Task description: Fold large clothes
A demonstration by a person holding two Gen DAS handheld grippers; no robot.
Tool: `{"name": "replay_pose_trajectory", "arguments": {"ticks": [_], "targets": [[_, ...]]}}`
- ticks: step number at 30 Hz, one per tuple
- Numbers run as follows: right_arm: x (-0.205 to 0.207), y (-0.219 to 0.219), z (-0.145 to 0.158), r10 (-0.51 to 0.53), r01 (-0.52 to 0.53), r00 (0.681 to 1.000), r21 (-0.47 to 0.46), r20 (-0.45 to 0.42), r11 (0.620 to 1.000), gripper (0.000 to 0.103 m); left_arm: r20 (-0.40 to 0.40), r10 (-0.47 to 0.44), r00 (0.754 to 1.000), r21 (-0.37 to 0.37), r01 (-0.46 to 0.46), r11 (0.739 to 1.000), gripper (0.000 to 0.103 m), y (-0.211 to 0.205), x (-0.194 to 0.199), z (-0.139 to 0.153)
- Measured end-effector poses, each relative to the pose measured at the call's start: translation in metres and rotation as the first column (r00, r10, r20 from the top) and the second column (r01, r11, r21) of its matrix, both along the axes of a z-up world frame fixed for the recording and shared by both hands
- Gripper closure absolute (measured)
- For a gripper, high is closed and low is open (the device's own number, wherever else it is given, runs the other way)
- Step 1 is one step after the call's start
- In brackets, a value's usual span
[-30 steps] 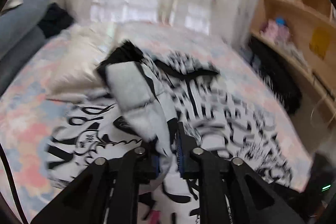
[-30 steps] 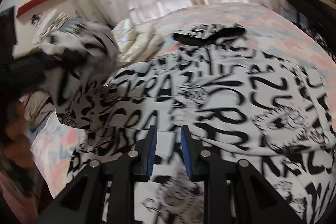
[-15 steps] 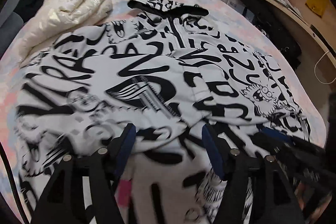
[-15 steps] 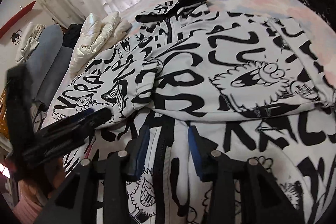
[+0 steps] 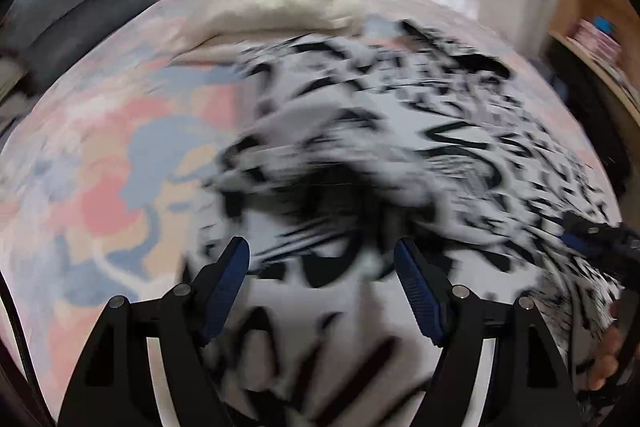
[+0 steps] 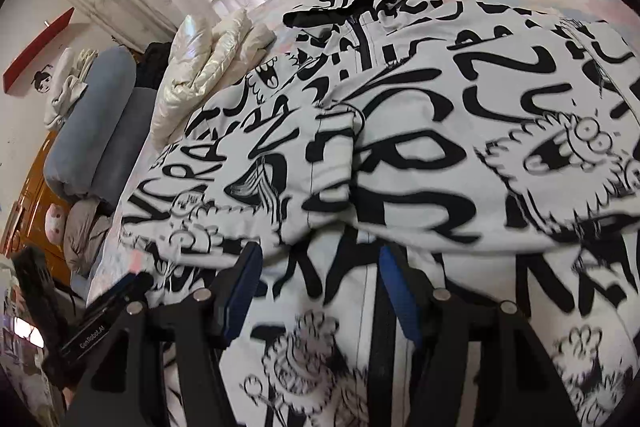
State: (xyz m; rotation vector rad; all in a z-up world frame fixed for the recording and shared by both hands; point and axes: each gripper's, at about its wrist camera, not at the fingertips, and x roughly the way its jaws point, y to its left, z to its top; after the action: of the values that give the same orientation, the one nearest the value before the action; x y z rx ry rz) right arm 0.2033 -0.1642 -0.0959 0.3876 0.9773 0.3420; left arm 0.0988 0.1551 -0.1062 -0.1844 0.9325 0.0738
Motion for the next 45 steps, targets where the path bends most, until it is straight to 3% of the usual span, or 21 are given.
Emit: {"name": "replay_pose_trajectory", "arguments": {"ticks": [5,11,16,17,19,22,26,30,33,35,38,40,44,45], "targets": [[0.030,0.006,0.003,-0.011,0.011,1.000,-0.040,0.012,0.999,0.042,-0.046,0.122,0.991,-0.010,-0.123,0.992,0.030,0.034,0.018,-0.017],[0.072,0.010,-0.014,-0.062,0.060,0.998,-0.096,-0.019,0.994,0.042,-0.072,0.162,0.984,-0.017,-0.163,0.986,0.030,0.043,0.039,-0.029],[0.089,0.028,-0.025,-0.032,0.028,0.999,-0.129,-0.026,0.991,0.042,-0.061,0.211,0.976,-0.011,-0.212,0.977,0.030,0.050,0.051,-0.030],[0.089,0.033,-0.023,-0.014,0.011,1.000,-0.139,-0.020,0.990,0.051,-0.067,0.218,0.974,-0.025,-0.220,0.975,0.030,0.053,0.052,-0.033],[0.087,0.047,-0.011,0.033,-0.026,0.999,-0.189,0.032,0.982,0.077,-0.075,0.226,0.971,-0.039,-0.229,0.973,0.030,0.057,0.052,-0.035],[0.078,0.061,0.019,0.081,-0.038,0.984,-0.258,0.157,0.965,0.083,-0.072,0.233,0.970,-0.048,-0.237,0.970,0.030,0.061,0.050,-0.038],[0.061,0.062,0.081,0.088,0.027,0.921,-0.288,0.378,0.957,0.084,-0.065,0.231,0.971,-0.052,-0.235,0.971,0.030,0.061,0.048,-0.040],[0.059,0.053,0.110,0.048,0.125,0.869,-0.312,0.493,0.942,0.084,-0.070,0.216,0.974,-0.051,-0.220,0.974,0.030,0.058,0.049,-0.041],[0.079,0.046,0.096,-0.007,0.168,0.897,-0.326,0.443,0.930,0.081,-0.078,0.209,0.975,-0.044,-0.213,0.976,0.030,0.056,0.049,-0.042],[0.100,0.045,0.071,-0.044,0.197,0.927,-0.383,0.372,0.903,0.076,-0.104,0.195,0.975,-0.045,-0.201,0.979,0.030,0.055,0.050,-0.044],[0.123,0.037,0.019,-0.076,0.148,0.982,-0.455,0.173,0.878,0.075,-0.123,0.153,0.981,-0.040,-0.158,0.987,0.030,0.051,0.045,-0.042],[0.122,0.020,-0.001,-0.109,0.130,0.991,-0.389,0.075,0.912,0.073,-0.104,0.112,0.988,-0.033,-0.116,0.993,0.030,0.048,0.036,-0.035],[0.098,-0.013,-0.002,-0.125,0.132,0.991,-0.186,0.047,0.974,0.044,-0.056,0.041,0.998,-0.024,-0.043,0.999,0.030,0.043,0.020,-0.015],[0.092,-0.016,0.000,-0.118,0.124,0.992,-0.160,0.047,0.979,0.043,-0.038,0.035,0.999,-0.014,-0.036,0.999,0.030,0.043,0.019,-0.008]]}}
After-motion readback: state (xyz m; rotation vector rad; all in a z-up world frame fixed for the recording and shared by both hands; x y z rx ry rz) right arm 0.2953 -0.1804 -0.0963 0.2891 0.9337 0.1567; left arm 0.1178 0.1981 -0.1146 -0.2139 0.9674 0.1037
